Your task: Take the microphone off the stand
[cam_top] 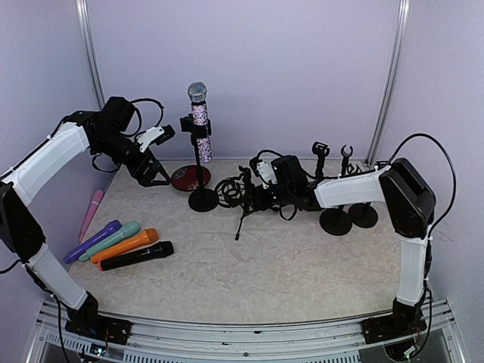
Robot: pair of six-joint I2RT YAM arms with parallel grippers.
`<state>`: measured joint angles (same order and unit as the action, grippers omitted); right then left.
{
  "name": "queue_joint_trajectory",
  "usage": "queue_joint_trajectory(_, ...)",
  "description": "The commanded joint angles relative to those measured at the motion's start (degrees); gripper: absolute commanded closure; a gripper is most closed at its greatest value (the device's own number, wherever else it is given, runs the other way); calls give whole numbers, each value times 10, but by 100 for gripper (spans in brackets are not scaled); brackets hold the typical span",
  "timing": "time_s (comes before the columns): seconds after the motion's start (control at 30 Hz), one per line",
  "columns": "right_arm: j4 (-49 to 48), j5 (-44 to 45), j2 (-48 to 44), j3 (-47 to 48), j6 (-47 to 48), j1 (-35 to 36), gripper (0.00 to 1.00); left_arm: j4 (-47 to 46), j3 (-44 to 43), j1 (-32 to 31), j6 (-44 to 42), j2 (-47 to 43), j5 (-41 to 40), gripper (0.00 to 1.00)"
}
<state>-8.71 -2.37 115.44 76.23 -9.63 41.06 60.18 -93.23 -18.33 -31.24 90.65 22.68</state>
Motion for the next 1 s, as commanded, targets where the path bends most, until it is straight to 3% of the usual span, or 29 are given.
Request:
queue_joint_trajectory(0.0,-9,81,56,69,-19,5,41,-55,-1,43,38,-34,18,1)
queue_joint_trajectory(0.2,8,165,113,144,-22,-11,60,-46,24,61,23,-45,15,1)
queue_joint_trajectory(0.53,29,227,150,204,13,-66,65,-71,36,64,17,-41,36,1)
queue_joint_trajectory(0.6,21,237,140,197,22,-69,61,-71,24,65,18,-27,42,1)
queue_joint_trajectory(0.77,6,233,91,151,18,-68,34,-97,2,65,22,7,50,2)
queue_joint_trajectory(0.97,42,188,-35,78,-33,-52,19,-121,-40,66,30,56,57,5)
